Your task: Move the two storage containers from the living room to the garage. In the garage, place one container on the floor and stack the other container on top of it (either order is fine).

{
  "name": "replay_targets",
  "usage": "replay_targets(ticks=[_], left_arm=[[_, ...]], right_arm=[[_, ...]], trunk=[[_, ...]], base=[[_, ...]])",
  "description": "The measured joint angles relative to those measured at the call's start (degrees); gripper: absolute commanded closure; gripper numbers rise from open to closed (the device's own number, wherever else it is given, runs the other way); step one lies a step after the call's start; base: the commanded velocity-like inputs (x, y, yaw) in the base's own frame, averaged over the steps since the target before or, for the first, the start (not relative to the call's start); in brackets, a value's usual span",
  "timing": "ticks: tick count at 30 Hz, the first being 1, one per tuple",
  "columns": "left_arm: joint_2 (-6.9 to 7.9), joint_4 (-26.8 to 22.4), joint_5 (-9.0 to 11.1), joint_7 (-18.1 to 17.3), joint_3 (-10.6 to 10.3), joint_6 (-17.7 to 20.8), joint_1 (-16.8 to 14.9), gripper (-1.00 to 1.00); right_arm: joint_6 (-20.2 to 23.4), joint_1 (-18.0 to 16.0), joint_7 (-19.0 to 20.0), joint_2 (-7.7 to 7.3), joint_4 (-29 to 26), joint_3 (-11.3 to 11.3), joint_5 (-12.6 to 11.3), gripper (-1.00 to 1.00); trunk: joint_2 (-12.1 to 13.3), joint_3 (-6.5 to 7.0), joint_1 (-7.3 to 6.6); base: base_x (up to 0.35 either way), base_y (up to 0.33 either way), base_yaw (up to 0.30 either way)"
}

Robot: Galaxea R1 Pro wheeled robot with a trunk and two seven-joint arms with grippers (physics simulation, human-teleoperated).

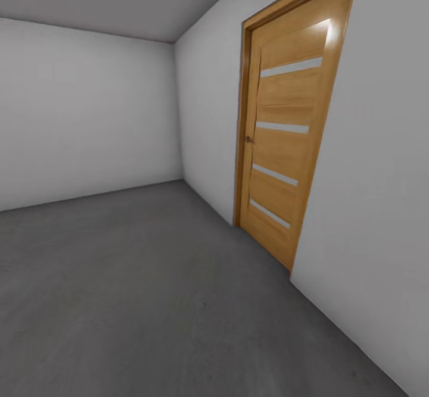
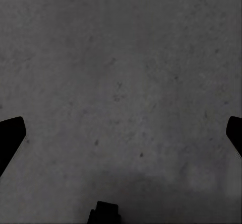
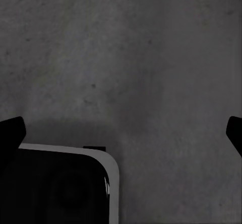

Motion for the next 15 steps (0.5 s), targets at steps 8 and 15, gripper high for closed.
replay_targets(ticks=[8,15], left_arm=[[0.00,0.0,0.0,0.0,0.1,-0.1,0.0,-1.00],[-1.30,-3.3,-0.1,-0.2,-1.0,1.2,0.0,-1.00]], right_arm=[[0.0,0.0,0.0,0.00,0.0,0.0,0.1,-1.00],[0.0,0.0,0.0,0.00,0.0,0.0,0.1,-1.00]], trunk=[[0.0,0.13,0.00],[0.0,0.16,0.00]], base=[[0.327,0.120,-0.211],[0.327,0.055,-0.031]])
